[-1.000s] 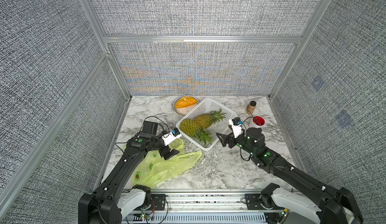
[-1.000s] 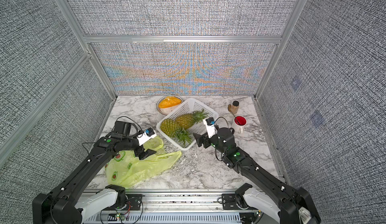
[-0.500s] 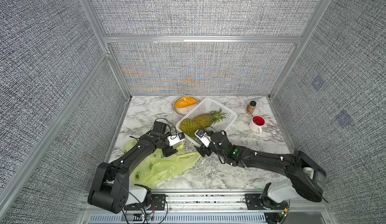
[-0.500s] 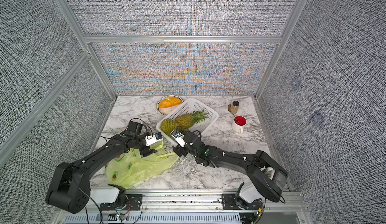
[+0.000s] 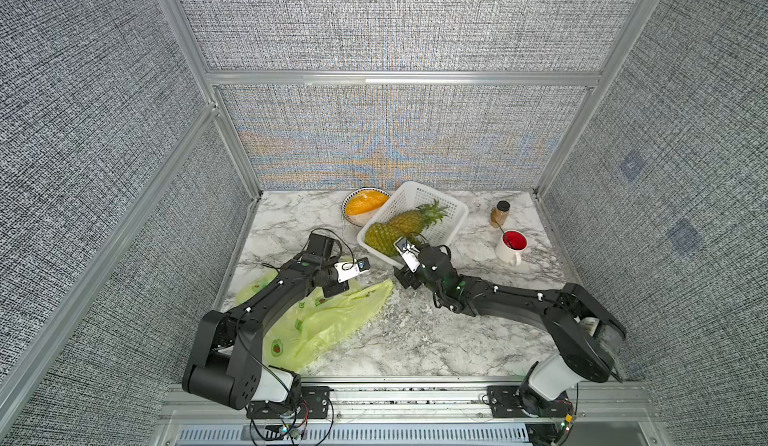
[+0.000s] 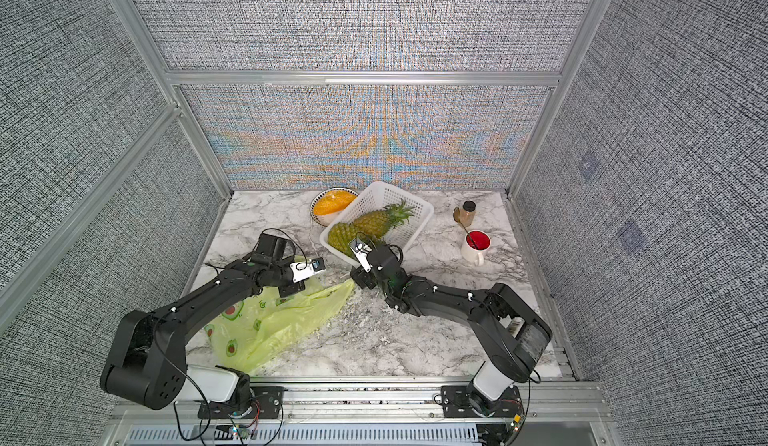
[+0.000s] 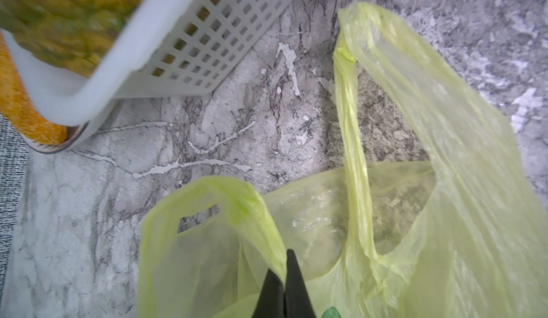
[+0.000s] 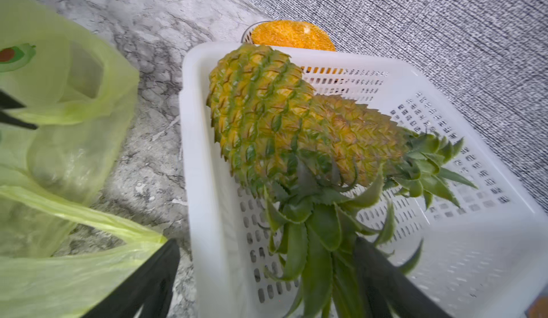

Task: Place the pineapple into a plastic bag & tie a knot
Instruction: Open the plastic bag at the center of the board.

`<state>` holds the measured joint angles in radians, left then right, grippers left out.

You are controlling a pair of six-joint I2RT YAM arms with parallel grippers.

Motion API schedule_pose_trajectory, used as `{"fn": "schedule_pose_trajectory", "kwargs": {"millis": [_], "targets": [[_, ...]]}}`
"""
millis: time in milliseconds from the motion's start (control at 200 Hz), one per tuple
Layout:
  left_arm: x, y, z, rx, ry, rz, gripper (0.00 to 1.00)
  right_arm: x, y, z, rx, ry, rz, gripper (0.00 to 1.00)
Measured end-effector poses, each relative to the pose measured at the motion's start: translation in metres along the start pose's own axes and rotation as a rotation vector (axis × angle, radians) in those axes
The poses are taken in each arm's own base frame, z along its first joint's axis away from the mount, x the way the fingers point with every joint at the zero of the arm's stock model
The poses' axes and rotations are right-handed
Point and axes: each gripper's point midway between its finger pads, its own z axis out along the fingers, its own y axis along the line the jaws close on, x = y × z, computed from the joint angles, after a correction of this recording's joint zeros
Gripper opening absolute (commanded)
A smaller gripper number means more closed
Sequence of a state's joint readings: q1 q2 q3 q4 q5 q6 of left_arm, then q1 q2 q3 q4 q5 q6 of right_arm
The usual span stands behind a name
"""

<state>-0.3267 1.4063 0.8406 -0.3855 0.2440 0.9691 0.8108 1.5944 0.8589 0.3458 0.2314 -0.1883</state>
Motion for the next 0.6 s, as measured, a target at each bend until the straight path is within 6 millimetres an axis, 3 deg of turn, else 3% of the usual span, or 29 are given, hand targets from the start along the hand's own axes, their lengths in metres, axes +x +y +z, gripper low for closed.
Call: {"fn": "schedule_pose_trajectory", "kwargs": {"millis": [105, 200, 255, 440, 601], "targets": [[-0.009, 0.005, -0.017, -0.025, -0.021, 0.033, 0.00, -0.031, 0.001, -0.021, -0.055, -0.088, 0.029, 0.98], [-0.025, 0.011, -0.044, -0.068, -0.068, 0.050, 0.00, -0.070, -0.003, -0.047, -0.112, -0.201, 0.082, 0.97], [-0.034, 0.014, -0.061, -0.094, -0.099, 0.062, 0.00, -0.082, -0.005, -0.061, -0.142, -0.239, 0.102, 0.97], [-0.060, 0.009, -0.110, -0.130, -0.211, 0.076, 0.00, -0.079, -0.004, -0.074, -0.250, -0.241, 0.117, 0.93], [-0.080, 0.005, -0.142, -0.133, -0.295, 0.069, 0.00, -0.095, 0.025, -0.068, -0.425, -0.254, 0.053, 0.93]]}}
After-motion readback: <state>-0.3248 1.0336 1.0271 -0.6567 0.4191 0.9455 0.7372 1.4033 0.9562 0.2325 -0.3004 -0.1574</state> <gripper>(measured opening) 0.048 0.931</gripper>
